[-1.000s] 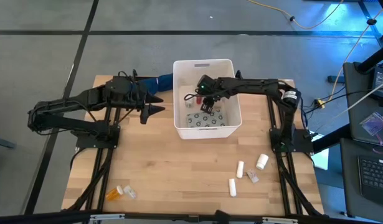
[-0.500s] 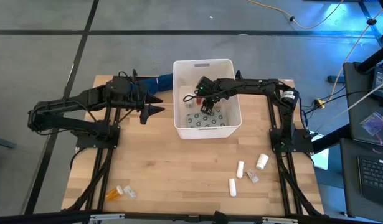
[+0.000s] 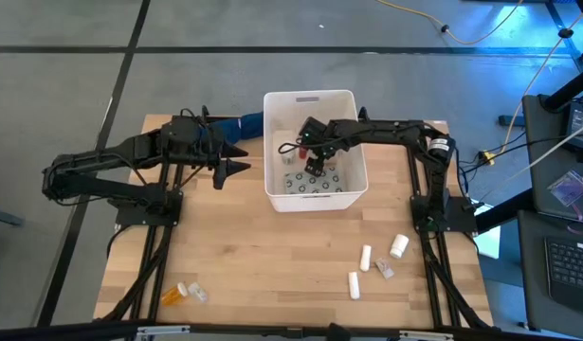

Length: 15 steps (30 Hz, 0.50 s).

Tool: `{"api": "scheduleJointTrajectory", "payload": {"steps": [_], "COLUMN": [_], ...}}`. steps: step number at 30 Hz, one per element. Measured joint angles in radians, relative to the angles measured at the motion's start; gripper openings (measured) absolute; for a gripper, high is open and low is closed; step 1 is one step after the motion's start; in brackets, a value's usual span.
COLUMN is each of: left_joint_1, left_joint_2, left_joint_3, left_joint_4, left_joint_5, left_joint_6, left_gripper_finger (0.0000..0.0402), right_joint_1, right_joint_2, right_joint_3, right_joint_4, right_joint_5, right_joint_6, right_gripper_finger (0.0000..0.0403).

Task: Pick & place medical supplies in basket/bin
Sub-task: Put the left transparent medicine bottle into the bin

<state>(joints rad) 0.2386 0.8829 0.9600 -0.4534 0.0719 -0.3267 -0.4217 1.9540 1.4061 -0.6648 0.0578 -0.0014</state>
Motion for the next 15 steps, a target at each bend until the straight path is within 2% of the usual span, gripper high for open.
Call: {"api": "scheduleJointTrajectory", "payload": {"steps": [6, 15], "left_joint_1": [0.0, 0.0], "left_joint_2": [0.0, 0.0], "left_joint_3": [0.0, 0.0], "left_joint_4": [0.0, 0.0], "left_joint_5": [0.0, 0.0], "left_joint_6": [0.0, 0.0], "left_gripper_finger": [0.0212, 0.0212], "right_joint_1": [0.0, 0.002], "right_joint_2": [-0.009, -0.009], "right_joint_3": [0.051, 0.244], "right_joint_4": [-0.064, -0.232], "right_joint_5": [-0.009, -0.011], "right_joint_6": [0.0, 0.031], "right_gripper_finger": [0.0295, 0.0296]}}
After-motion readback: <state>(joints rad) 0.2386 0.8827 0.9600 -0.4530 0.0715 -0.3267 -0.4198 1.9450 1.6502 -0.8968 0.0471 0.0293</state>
